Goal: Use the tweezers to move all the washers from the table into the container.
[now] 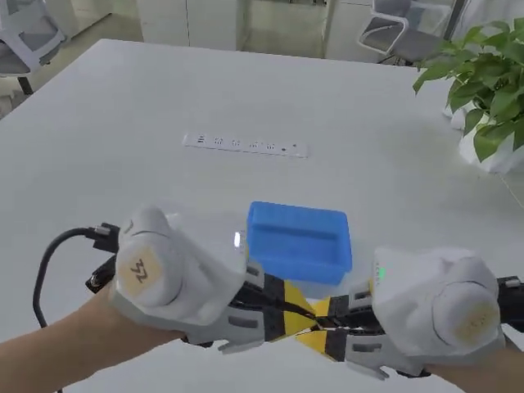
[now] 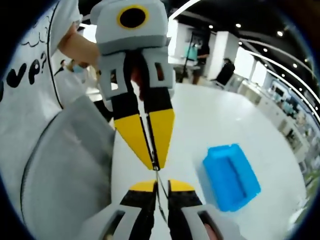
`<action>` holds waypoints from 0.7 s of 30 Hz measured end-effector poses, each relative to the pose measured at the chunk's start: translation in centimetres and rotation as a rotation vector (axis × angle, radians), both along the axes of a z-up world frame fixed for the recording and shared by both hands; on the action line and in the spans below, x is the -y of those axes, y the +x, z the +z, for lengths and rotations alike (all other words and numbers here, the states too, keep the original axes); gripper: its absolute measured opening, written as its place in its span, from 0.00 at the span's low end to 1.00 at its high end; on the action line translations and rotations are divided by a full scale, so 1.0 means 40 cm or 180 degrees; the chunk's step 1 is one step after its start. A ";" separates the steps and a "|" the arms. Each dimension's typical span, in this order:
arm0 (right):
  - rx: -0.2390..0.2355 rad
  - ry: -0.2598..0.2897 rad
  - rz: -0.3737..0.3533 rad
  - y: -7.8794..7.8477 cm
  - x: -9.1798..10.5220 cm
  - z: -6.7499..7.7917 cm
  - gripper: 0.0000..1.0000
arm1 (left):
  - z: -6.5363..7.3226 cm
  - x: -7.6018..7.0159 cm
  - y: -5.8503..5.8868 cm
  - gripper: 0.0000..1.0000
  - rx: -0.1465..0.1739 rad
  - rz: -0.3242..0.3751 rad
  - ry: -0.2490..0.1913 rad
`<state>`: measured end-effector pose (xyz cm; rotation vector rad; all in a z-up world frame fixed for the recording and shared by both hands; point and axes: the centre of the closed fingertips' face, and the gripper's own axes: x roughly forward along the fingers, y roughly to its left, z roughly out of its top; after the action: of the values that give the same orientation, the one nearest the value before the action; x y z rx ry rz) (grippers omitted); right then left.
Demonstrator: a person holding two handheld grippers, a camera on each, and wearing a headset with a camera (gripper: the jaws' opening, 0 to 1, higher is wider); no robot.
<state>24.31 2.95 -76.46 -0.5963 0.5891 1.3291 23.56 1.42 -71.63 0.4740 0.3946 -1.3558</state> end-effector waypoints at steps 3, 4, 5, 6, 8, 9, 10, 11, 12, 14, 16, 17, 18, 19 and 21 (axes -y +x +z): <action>-0.0021 -0.0016 -0.0062 0.012 0.000 -0.040 0.06 | -0.046 -0.007 0.012 0.00 -0.0035 0.0023 0.0092; -0.0041 -0.0022 -0.0116 0.014 0.000 -0.052 0.06 | -0.060 -0.010 0.014 0.00 -0.0015 0.0010 0.0142; -0.0062 -0.0029 -0.0139 0.017 -0.001 -0.068 0.06 | -0.079 -0.013 0.016 0.00 0.0035 -0.0035 0.0227; -0.0087 -0.0060 -0.0204 0.021 0.000 -0.086 0.07 | -0.098 -0.015 0.018 0.00 0.0055 -0.0062 0.0295; -0.0094 -0.0086 -0.0260 0.027 0.001 -0.105 0.08 | -0.120 -0.017 0.024 0.00 0.0032 -0.0051 0.0344; -0.0079 -0.0088 -0.0302 0.030 0.002 -0.116 0.08 | -0.131 -0.018 0.030 0.00 0.0012 -0.0047 0.0364; -0.0068 -0.0085 -0.0308 0.031 0.002 -0.124 0.08 | -0.138 -0.019 0.033 0.00 -0.0005 -0.0043 0.0387; -0.0077 -0.0113 -0.0364 0.035 0.005 -0.137 0.08 | -0.155 -0.026 0.038 0.00 -0.0002 -0.0057 0.0476; -0.0082 -0.0119 -0.0395 0.036 0.007 -0.143 0.09 | -0.169 -0.032 0.040 0.00 -0.0007 -0.0056 0.0545; -0.0132 -0.0087 -0.0540 0.042 0.014 -0.153 0.13 | -0.194 -0.040 0.047 0.00 -0.0074 -0.0026 0.0586; -0.0206 -0.0101 -0.0648 0.042 0.027 -0.165 0.17 | -0.213 -0.048 0.047 0.00 -0.0217 0.0048 0.0628; -0.0230 -0.0073 -0.0714 0.041 0.033 -0.163 0.18 | -0.225 -0.050 0.051 0.00 -0.0196 0.0038 0.0668; -0.0245 -0.0006 -0.0817 0.041 0.041 -0.154 0.20 | -0.237 -0.056 0.051 0.00 -0.0157 0.0007 0.0741; -0.0264 0.0037 -0.0891 0.040 0.047 -0.145 0.22 | -0.253 -0.064 0.051 0.00 -0.0124 -0.0018 0.0839; -0.0260 0.0093 -0.1051 0.037 0.068 -0.123 0.28 | -0.275 -0.069 0.049 0.00 -0.0226 0.0039 0.0882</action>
<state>25.78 0.22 -81.40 -0.4016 0.7011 1.0518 25.53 4.17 -82.65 0.6518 0.6477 -1.3145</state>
